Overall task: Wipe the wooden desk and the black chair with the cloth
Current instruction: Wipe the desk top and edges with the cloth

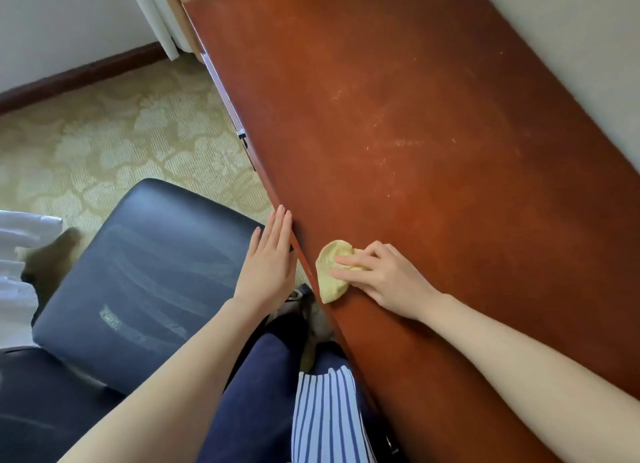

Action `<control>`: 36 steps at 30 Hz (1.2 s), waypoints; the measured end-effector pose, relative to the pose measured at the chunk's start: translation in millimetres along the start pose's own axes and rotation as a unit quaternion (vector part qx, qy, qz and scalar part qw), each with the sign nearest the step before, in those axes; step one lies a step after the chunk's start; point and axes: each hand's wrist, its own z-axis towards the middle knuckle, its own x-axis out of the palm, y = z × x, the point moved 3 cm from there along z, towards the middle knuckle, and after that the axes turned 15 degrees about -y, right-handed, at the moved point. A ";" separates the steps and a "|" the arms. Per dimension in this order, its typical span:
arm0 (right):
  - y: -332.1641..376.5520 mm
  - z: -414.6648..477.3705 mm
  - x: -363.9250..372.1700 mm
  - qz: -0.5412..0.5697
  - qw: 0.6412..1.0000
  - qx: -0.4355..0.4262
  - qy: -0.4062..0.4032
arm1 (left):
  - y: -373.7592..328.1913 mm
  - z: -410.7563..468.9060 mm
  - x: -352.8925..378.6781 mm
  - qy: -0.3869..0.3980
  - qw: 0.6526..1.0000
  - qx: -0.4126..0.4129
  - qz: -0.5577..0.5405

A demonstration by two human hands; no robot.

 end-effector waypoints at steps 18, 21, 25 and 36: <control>-4.3 92.1 37.4 -0.035 0.983 0.170 -0.053 | 36.0 27.2 -28.5 0.023 1.000 -0.005 -0.008; -0.5 62.8 23.9 -0.001 0.996 0.082 -0.017 | 24.9 24.1 -21.8 0.038 0.999 -0.012 0.003; -0.6 21.3 6.5 0.029 0.999 0.006 0.024 | 9.3 24.0 -10.3 0.068 0.997 0.003 0.041; -14.8 -16.0 -19.1 0.040 0.969 -0.222 0.101 | 0.0 36.8 -20.4 0.176 0.967 0.084 0.166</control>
